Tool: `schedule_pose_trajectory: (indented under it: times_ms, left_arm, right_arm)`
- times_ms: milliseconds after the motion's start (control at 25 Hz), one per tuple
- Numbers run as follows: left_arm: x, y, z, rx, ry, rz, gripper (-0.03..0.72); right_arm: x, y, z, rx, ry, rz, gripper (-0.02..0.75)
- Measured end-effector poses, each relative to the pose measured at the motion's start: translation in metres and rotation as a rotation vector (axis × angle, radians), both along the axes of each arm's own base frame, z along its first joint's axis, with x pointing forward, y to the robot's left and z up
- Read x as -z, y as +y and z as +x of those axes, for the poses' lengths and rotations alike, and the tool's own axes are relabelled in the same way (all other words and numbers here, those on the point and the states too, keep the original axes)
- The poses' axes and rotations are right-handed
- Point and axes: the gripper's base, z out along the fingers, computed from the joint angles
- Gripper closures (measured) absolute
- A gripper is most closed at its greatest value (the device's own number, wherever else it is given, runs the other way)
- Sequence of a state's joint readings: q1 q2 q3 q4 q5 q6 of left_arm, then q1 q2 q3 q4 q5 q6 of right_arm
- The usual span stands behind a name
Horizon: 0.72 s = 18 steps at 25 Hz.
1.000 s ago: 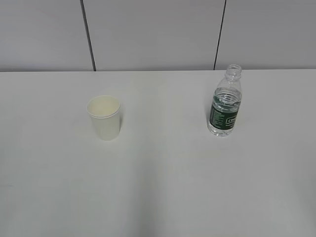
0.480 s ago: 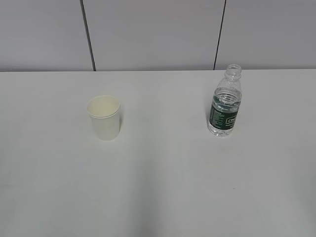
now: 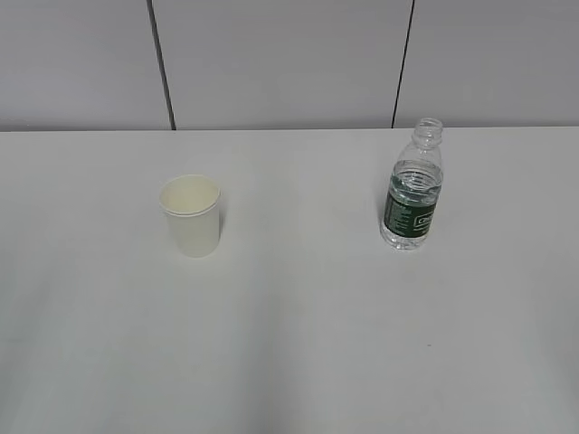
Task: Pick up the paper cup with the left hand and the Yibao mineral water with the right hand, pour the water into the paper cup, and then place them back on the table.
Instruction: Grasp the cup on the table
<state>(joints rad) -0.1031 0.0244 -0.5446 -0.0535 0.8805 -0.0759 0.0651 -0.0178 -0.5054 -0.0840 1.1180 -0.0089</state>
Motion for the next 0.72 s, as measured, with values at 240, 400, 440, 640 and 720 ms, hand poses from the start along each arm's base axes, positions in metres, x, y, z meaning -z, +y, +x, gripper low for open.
schedule_pose_trajectory:
  times_ms: [240, 400, 440, 640, 720]
  left_arm:
    - [-0.007, -0.004, 0.038, 0.006, 0.068, 0.033, 0.197]
    - [-0.004, -0.007, 0.069, 0.007, 0.157, 0.048, 0.193]
    - [-0.003, -0.007, 0.076, 0.006, 0.176, 0.051, 0.192]
    - [-0.002, -0.010, 0.103, 0.012, 0.174, 0.081, 0.192]
    - [-0.005, -0.010, 0.111, 0.009, 0.127, 0.083, 0.192]
  right_arm:
    - [-0.014, 0.000, 0.011, -0.001, -0.109, -0.015, 0.206]
    - [-0.024, 0.002, 0.039, -0.013, -0.111, -0.021, 0.206]
    - [-0.026, 0.003, 0.045, -0.017, -0.120, -0.022, 0.206]
    - [-0.035, 0.007, 0.083, -0.041, -0.215, -0.026, 0.206]
    - [-0.033, 0.009, 0.093, -0.044, -0.220, -0.018, 0.206]
